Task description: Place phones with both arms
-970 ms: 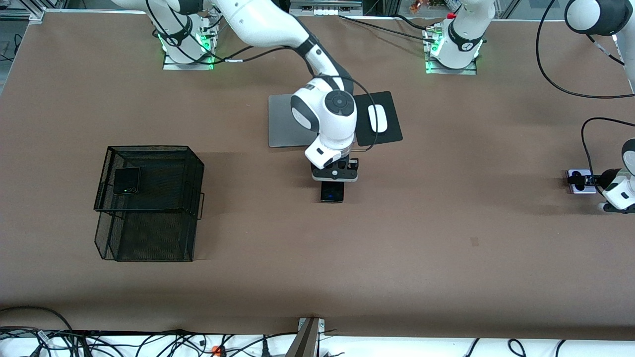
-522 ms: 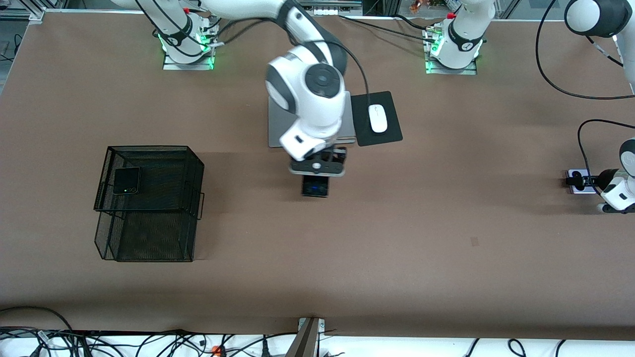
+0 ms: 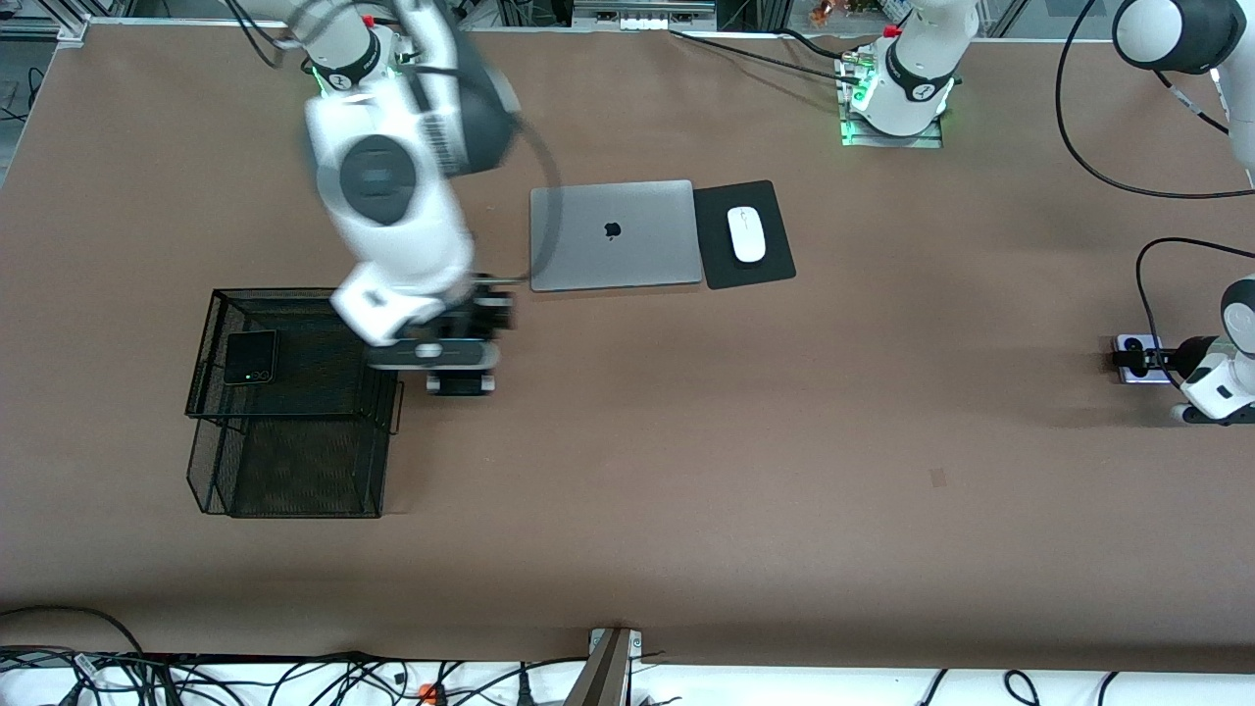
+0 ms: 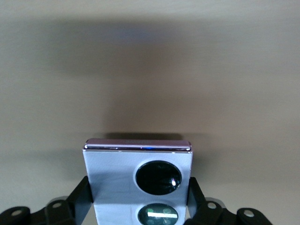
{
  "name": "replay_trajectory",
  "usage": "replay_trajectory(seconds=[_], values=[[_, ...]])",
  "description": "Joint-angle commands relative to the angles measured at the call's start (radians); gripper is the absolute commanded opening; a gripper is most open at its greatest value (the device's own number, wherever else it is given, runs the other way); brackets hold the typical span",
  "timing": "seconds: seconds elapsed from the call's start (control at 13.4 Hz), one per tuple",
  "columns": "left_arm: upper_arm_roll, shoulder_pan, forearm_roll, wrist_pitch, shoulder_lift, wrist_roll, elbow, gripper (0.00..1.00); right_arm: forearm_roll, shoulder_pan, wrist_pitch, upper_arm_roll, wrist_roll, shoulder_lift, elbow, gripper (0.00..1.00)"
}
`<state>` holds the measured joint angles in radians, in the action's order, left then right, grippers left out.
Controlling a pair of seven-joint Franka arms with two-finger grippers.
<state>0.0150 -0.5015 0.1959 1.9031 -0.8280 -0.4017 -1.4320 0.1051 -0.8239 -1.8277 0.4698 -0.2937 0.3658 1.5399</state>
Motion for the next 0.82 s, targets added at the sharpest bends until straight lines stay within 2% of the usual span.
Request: replay_trajectory(seconds=[0.0, 0.22, 0.45, 0.52, 0.6, 0.75], values=[[-0.004, 0.069, 0.022, -0.178, 0.03, 0.018, 0.108, 0.21, -0.005, -0.02, -0.079, 0.103, 0.176, -0.191, 0.259, 0.0], [-0.004, 0.168, 0.014, -0.284, 0.03, 0.053, 0.198, 0.21, -0.001, -0.018, -0.2, 0.226, 0.375, -0.206, 0.382, 0.0], [-0.015, 0.274, -0.003, -0.337, 0.038, 0.164, 0.211, 0.2, 0.002, -0.009, -0.382, 0.234, 0.39, -0.191, 0.514, 0.0], [-0.023, 0.311, -0.041, -0.338, 0.055, 0.178, 0.211, 0.2, 0.002, -0.001, -0.447, 0.234, 0.389, -0.176, 0.555, 0.0], [-0.029, 0.328, -0.087, -0.338, 0.062, 0.17, 0.209, 0.2, 0.019, -0.001, -0.475, 0.234, 0.389, -0.168, 0.577, 0.0], [-0.094, 0.353, -0.173, -0.351, 0.078, 0.185, 0.209, 0.15, 0.061, -0.001, -0.49, 0.234, 0.392, -0.134, 0.582, 0.0]])
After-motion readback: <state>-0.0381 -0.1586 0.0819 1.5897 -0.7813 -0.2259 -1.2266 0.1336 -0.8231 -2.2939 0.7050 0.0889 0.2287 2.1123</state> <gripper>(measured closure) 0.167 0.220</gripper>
